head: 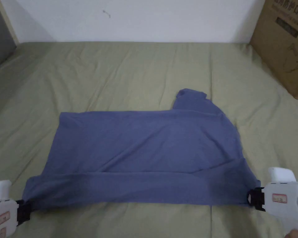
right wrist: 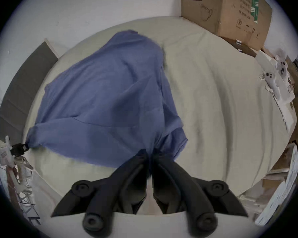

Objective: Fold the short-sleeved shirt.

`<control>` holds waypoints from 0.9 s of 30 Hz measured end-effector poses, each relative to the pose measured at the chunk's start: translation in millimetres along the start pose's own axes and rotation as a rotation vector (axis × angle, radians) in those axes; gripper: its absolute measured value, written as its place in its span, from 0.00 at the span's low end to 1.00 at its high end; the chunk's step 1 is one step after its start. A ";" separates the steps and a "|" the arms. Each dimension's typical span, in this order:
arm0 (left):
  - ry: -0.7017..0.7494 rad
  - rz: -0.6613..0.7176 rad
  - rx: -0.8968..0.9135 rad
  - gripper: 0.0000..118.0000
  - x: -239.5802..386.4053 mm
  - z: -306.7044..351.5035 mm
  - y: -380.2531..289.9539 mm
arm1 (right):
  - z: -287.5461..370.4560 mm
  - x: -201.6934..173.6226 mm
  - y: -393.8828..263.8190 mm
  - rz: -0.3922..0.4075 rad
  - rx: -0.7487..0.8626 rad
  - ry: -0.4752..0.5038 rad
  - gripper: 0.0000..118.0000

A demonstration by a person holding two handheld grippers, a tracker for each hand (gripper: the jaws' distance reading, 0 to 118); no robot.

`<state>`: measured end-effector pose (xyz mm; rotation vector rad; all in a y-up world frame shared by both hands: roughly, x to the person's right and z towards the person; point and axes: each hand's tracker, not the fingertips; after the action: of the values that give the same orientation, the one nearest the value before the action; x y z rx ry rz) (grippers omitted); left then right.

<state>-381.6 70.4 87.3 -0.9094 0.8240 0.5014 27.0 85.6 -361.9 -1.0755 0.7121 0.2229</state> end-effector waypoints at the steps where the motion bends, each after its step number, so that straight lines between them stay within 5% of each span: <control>1: -0.005 0.000 0.005 0.05 -2.3 4.0 2.2 | 11.8 3.1 1.8 -0.001 0.009 0.017 0.03; 8: -0.010 -0.020 0.009 0.05 0.2 26.3 -0.4 | 51.6 8.5 3.2 0.049 0.018 0.027 0.03; 11: -0.018 -0.029 -0.003 0.05 -1.3 31.2 -11.6 | 46.5 17.6 -14.1 0.012 -0.026 0.041 0.03; 16: 0.008 -0.106 -0.096 0.06 -2.3 21.3 -37.1 | 20.8 18.0 -57.8 0.071 -0.133 -0.016 0.03; 18: 0.015 -0.113 -0.109 0.08 2.1 12.3 -41.4 | 8.4 17.8 -62.6 0.019 -0.182 -0.019 0.14; 19: 0.033 -0.120 -0.103 0.21 5.8 12.5 -41.6 | 6.7 15.2 -62.4 0.027 -0.184 -0.058 0.32; 21: 0.057 -0.103 -0.095 0.48 6.9 17.6 -39.5 | 16.3 11.6 -56.7 0.042 -0.153 -0.059 0.52; 24: 0.019 -0.062 -0.077 0.78 3.6 26.0 -26.8 | 32.2 5.3 -36.2 0.086 -0.099 -0.069 0.53; 27: 0.003 -0.024 -0.050 0.72 6.8 35.2 -7.9 | 44.5 -6.1 -7.7 0.136 -0.031 -0.076 0.53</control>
<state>-357.7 96.1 98.1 -0.9653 0.8053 0.5011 45.0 121.3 -340.0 -1.0437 0.7161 0.3908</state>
